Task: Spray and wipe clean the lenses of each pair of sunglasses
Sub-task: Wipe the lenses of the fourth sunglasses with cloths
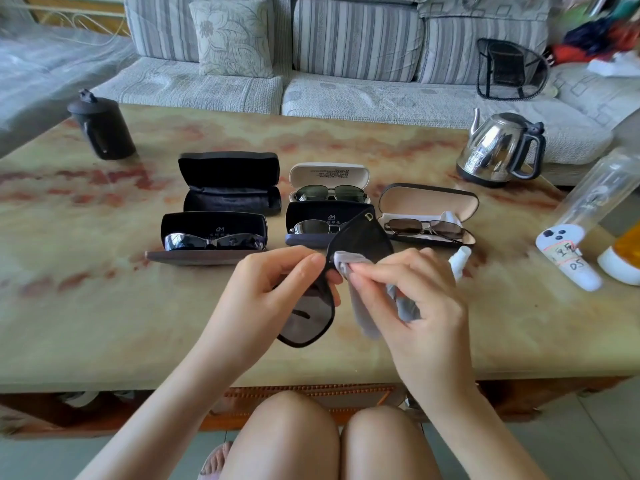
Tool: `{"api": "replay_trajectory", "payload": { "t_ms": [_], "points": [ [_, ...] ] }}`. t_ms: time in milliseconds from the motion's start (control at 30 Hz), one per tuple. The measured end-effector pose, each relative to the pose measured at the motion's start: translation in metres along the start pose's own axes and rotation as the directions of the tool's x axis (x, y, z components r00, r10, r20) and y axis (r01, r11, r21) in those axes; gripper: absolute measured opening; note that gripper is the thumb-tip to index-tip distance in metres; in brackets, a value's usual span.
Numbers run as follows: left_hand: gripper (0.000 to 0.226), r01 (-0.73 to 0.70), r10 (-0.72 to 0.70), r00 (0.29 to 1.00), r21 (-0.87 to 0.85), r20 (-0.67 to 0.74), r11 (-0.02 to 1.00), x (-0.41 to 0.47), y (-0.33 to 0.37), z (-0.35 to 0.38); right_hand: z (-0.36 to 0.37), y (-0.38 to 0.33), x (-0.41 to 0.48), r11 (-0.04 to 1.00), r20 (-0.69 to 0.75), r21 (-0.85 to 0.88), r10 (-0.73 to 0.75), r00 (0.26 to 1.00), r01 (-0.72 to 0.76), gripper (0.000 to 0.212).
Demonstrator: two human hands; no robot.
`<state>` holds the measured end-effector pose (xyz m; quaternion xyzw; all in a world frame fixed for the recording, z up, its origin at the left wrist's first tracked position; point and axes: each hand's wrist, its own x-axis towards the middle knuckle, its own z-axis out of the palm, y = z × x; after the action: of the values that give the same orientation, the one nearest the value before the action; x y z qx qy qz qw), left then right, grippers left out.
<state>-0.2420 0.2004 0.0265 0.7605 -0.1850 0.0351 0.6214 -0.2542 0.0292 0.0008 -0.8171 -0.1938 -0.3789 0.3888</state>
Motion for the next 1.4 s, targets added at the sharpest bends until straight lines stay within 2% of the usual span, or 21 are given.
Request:
{"api": "replay_trajectory", "payload": {
  "t_ms": [167, 300, 433, 600, 767, 1033, 1233, 1400],
  "points": [
    [0.034, 0.01, -0.01, 1.0, 0.001, 0.011, 1.0, -0.001, 0.002, 0.001, -0.008, 0.017, 0.03, 0.998, -0.102, -0.001, 0.059, 0.993, -0.059, 0.011],
    [0.032, -0.004, 0.004, 1.0, 0.055, 0.001, 0.998, 0.0, -0.001, 0.002, 0.01, 0.004, 0.024, 0.993, -0.025, -0.093, -0.069, 0.997, 0.067, 0.015],
    [0.032, 0.006, -0.005, 1.0, 0.052, -0.023, 0.999, 0.001, -0.004, 0.0, -0.001, 0.025, 0.04, 0.995, -0.087, -0.086, 0.037, 0.996, -0.045, 0.01],
    [0.032, -0.01, 0.011, 1.0, 0.063, -0.02, 0.998, 0.001, -0.004, 0.0, 0.011, 0.005, 0.03, 0.993, 0.036, -0.085, -0.078, 0.996, 0.08, 0.016],
    [0.032, 0.008, -0.005, 0.999, 0.075, -0.032, 0.997, 0.001, -0.005, -0.001, 0.002, 0.022, 0.05, 0.995, -0.036, -0.085, 0.05, 0.998, -0.053, 0.014],
    [0.032, 0.004, -0.002, 0.999, 0.055, -0.039, 0.999, -0.002, -0.006, -0.005, 0.011, -0.007, 0.027, 0.984, 0.114, -0.076, -0.153, 0.982, 0.162, 0.016],
    [0.033, 0.013, -0.012, 1.0, 0.035, -0.026, 0.999, -0.002, -0.004, -0.001, -0.003, 0.016, 0.052, 0.995, 0.03, -0.098, -0.02, 0.999, 0.023, 0.017],
    [0.032, -0.004, 0.005, 1.0, 0.039, -0.03, 0.999, -0.001, -0.003, -0.002, 0.008, 0.001, 0.054, 0.982, 0.147, -0.122, -0.127, 0.981, 0.146, 0.014]
  ]
}}
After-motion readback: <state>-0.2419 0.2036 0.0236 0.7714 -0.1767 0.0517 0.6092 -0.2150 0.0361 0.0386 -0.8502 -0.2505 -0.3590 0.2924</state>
